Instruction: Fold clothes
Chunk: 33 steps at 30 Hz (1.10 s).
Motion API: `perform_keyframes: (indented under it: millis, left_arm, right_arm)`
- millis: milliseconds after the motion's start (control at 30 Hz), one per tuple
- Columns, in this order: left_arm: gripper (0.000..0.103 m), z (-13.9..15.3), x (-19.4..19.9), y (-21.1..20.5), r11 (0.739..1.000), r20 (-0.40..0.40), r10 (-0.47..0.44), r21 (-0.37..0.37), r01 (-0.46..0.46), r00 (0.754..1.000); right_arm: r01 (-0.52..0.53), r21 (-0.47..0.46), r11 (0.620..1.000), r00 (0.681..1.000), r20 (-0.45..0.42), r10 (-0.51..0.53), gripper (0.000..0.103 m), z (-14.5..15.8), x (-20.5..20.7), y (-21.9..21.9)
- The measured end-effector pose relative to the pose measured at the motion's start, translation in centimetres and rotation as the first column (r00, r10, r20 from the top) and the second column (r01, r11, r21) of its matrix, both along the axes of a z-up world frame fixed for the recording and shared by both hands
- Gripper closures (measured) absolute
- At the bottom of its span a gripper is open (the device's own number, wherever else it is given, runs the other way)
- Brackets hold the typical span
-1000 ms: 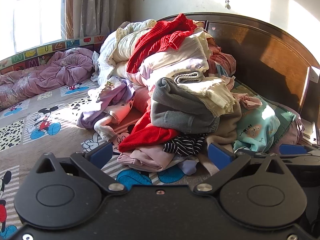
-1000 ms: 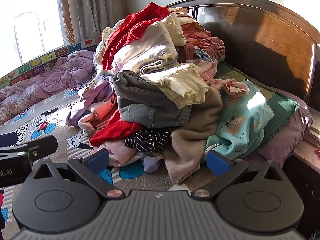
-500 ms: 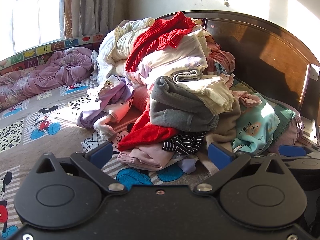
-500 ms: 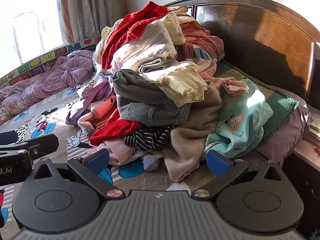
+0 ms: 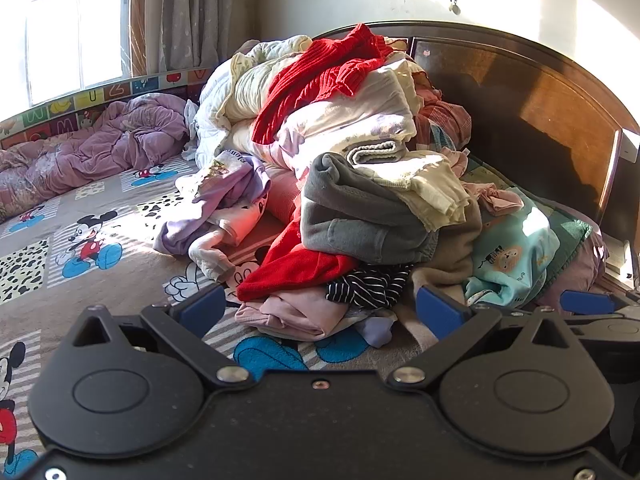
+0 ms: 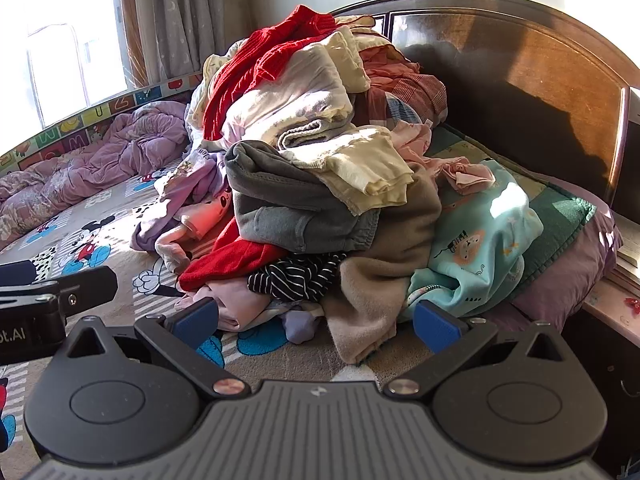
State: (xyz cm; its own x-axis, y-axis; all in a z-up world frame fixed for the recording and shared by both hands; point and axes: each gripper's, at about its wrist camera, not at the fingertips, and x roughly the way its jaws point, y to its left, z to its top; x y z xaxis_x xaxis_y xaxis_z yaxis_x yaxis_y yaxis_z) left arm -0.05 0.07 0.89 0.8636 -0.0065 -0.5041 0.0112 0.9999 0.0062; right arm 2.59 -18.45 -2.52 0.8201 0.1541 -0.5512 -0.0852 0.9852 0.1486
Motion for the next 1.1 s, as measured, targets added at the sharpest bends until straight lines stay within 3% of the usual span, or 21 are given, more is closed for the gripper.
perform_keyframes:
  millis: [1100]
  left_arm:
    - [0.0, 0.13, 0.64, 0.11, 1.0, -0.011, -0.016, -0.023, 0.015, 1.0]
  right_arm:
    - [0.006, 0.001, 1.0, 1.0, 0.005, -0.006, 0.0, -0.08, -0.01, -0.31]
